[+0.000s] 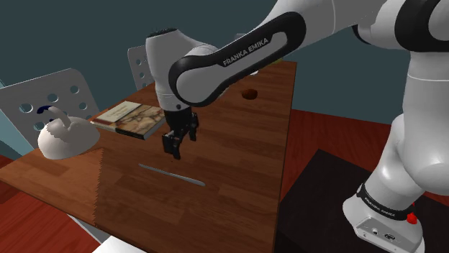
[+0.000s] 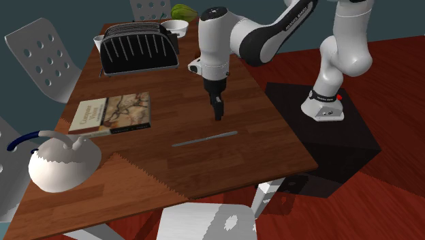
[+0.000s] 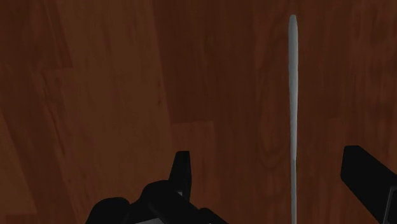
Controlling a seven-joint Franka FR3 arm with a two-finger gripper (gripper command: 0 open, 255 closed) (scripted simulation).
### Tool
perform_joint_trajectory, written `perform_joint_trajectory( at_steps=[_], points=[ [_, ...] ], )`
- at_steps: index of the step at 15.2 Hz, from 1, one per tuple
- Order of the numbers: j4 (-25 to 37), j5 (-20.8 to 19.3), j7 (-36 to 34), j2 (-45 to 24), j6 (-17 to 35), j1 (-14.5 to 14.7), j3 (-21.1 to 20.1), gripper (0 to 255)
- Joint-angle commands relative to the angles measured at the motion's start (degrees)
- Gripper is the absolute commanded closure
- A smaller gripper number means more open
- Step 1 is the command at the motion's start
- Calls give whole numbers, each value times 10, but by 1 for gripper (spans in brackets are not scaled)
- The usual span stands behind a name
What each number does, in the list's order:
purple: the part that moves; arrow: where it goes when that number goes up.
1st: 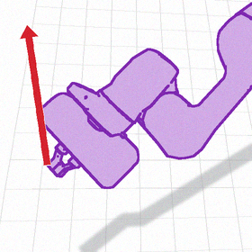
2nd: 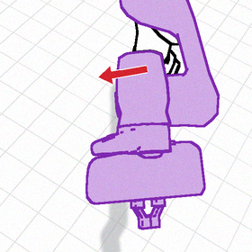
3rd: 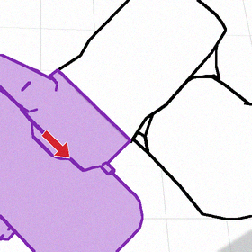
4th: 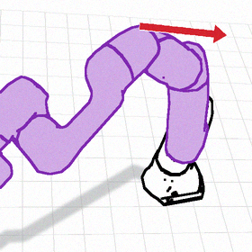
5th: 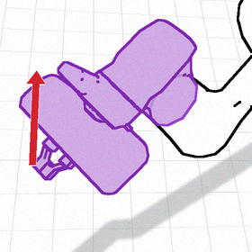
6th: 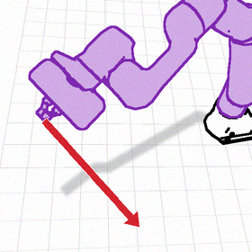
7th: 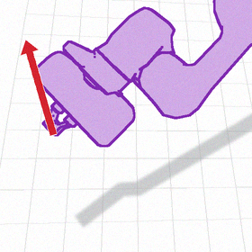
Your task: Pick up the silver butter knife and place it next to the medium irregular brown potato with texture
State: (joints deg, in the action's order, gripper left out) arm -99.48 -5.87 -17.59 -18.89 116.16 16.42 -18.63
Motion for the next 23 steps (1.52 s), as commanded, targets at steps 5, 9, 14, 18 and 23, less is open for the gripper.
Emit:
perform_joint_trajectory(
  at_steps=[5,9,14,18,23],
  points=[
    [91,-32,-17,-104,-10,43,-4,0],
    [76,-37,-20,-115,15,44,-1,0],
    [67,-40,-22,-122,31,44,0,0],
    [67,-40,-22,-122,31,44,0,0],
    [67,-40,-22,-122,31,44,0,255]
  ],
)
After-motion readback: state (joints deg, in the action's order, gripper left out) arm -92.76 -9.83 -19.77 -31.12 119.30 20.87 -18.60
